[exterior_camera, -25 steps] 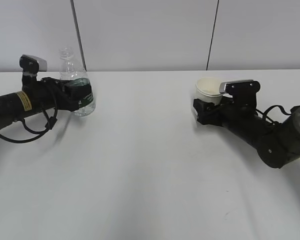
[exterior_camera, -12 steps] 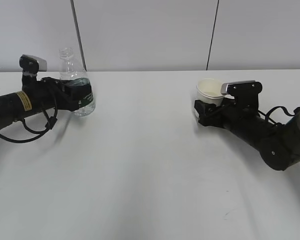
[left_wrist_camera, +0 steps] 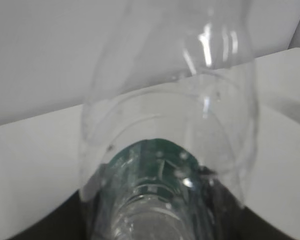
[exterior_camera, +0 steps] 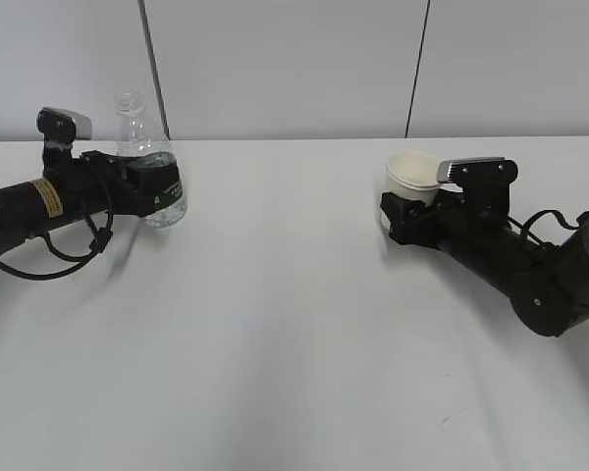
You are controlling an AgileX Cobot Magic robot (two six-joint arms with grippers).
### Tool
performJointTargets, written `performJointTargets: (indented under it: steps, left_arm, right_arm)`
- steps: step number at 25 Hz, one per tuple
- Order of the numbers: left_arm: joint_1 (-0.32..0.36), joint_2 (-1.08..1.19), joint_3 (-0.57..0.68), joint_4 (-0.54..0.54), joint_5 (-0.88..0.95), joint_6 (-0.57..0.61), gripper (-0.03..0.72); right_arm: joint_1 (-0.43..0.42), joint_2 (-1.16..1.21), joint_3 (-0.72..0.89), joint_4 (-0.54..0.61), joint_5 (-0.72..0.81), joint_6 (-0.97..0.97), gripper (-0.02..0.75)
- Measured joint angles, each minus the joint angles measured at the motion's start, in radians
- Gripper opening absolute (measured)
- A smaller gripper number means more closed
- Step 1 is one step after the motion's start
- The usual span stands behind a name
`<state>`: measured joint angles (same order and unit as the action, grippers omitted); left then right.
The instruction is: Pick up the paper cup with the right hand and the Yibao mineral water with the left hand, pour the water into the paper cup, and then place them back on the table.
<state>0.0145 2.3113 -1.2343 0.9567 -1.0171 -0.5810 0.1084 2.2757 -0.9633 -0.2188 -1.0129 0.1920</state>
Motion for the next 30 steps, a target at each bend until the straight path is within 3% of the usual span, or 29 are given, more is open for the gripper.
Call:
performJointTargets:
  steps: [22,30]
  left_arm:
    - [0.0,0.001,0.0,-0.006,0.0,0.0,0.312]
    - [0.0,0.001,0.0,-0.01,0.0,0.0,0.312]
  right_arm:
    - [0.0,-0.02,0.074,-0.004,-0.039,0.004,0.624]
    - [0.0,-0.02,0.081,-0.004,-0.102,0.01,0.54]
